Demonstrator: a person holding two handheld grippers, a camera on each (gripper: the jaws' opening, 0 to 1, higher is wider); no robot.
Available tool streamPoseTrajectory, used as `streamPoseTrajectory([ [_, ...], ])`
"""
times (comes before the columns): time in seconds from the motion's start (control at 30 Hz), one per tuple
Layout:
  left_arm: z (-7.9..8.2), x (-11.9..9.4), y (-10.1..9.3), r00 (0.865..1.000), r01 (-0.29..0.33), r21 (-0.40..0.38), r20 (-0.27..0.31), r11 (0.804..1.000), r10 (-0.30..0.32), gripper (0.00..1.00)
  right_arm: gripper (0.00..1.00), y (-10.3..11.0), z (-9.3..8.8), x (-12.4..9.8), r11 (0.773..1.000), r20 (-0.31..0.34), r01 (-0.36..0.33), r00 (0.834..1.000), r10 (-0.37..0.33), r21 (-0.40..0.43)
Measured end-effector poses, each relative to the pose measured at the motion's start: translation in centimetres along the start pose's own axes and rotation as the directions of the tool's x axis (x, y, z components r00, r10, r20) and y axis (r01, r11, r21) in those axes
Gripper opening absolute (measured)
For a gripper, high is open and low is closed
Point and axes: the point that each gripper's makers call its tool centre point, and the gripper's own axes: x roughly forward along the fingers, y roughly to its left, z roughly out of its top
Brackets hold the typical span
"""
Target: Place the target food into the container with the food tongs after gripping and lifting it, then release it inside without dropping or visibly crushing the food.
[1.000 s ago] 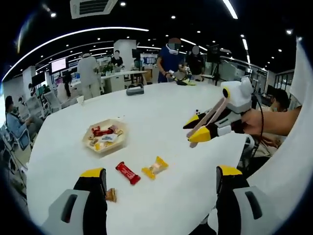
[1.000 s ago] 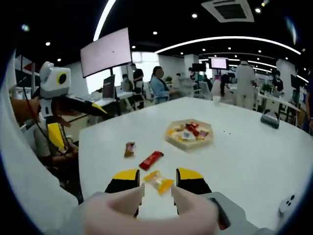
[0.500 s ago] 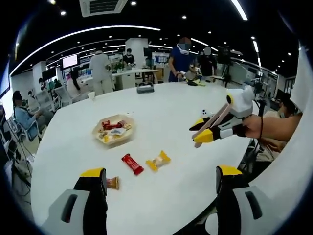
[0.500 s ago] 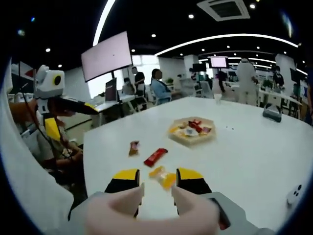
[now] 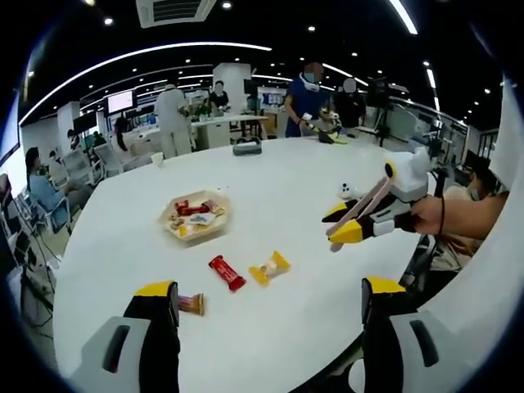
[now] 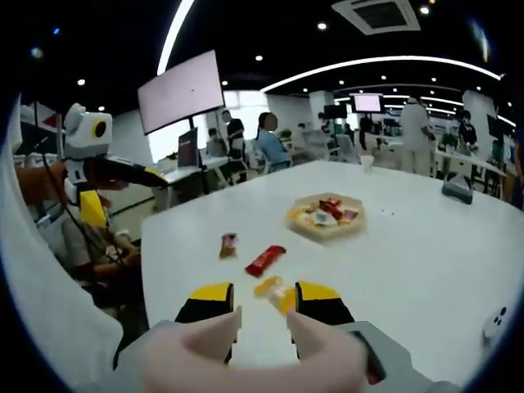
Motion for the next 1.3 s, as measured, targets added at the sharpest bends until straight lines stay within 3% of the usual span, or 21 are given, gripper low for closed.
streamPoseTrajectory([
  [0.4, -1.3, -0.9, 3.7, 0.999, 0.017, -0.018, 0.028, 1.000, -0.017, 0.92, 0.29, 1.1, 2.0, 3.0, 0.999, -0.029, 0.037, 0.999, -0.039, -0.040],
  [0.87, -2.2, -3.0, 10.7, 0.995, 0.056, -0.009, 0.084, 0.998, -0.055, 0.92, 0.29, 4.8, 4.3, 8.9, 0.993, -0.111, 0.068, 0.991, -0.079, -0.101],
  [1.07, -2.4, -4.1, 13.6, 0.991, 0.072, 0.005, 0.110, 0.997, -0.072, 0.92, 0.29, 5.7, 5.6, 11.5, 0.990, -0.107, 0.098, 0.988, -0.109, -0.103],
  [1.3, -3.2, -4.5, 16.1, 0.984, 0.104, 0.018, 0.142, 0.994, -0.105, 0.92, 0.29, 6.4, 6.7, 13.1, 0.981, -0.101, 0.157, 0.981, -0.169, -0.112],
])
